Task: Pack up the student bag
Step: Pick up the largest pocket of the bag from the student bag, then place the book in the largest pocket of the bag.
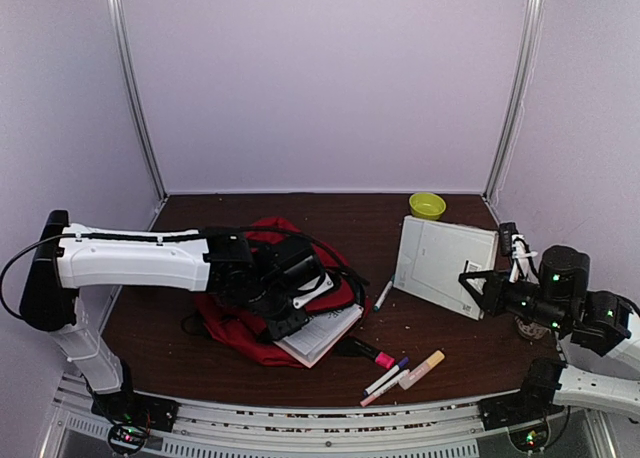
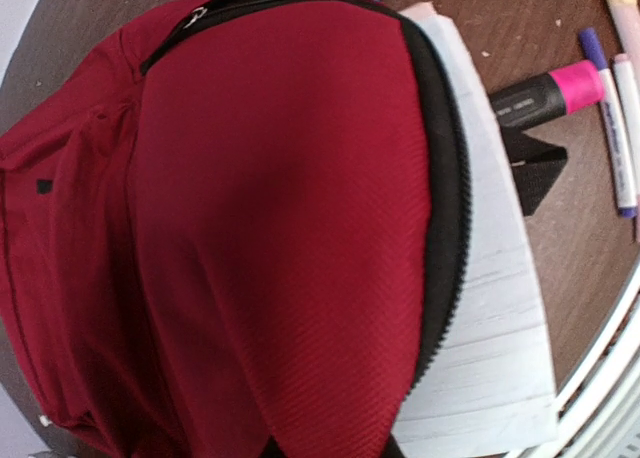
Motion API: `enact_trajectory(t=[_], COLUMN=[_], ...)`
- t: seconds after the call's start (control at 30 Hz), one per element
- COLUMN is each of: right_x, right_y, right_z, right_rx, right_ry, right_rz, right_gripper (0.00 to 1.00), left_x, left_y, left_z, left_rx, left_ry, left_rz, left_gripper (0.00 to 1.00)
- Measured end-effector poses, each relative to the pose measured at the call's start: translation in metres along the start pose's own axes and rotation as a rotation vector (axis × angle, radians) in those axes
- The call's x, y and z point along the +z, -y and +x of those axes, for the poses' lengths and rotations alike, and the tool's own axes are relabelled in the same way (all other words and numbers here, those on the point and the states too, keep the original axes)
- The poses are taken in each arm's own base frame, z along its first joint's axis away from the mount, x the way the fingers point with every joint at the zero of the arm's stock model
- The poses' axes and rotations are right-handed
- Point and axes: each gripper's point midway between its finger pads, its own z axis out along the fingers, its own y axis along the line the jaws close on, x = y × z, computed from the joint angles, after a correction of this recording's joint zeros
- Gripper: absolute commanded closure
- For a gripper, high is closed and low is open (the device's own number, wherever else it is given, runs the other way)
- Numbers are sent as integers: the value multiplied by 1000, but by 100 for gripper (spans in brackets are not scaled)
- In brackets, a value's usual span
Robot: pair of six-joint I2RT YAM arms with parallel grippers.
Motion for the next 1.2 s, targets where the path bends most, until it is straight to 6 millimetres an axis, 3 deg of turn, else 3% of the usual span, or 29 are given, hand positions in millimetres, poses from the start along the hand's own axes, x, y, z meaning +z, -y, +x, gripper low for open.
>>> enact_trajectory(t=[0.03,0.3,0.67,0.83,1.2], right_x=[0,0,3,3,18], right_y=[0,-1,-34,-54,-69], right_z=[1,2,23,33,98], right_rx=[1,18,105,202,501], right_ry=[-2,-9,-143,-211,-427], right_rz=[1,-5,-185,-293,-448], right_gripper=[100,100,100,100,100], left_x=[0,-5,-66,-81,-84], left_y=[-3,-26,-83,-90,-91], left_z=[0,-4,-24,-31,-38], left_rx=[-1,-18,-289,-366,-462], left_ry=[-1,23,261,323,361], left_rz=[-17,-120,-115,-88,-59], left_gripper=[100,100,100,100,100])
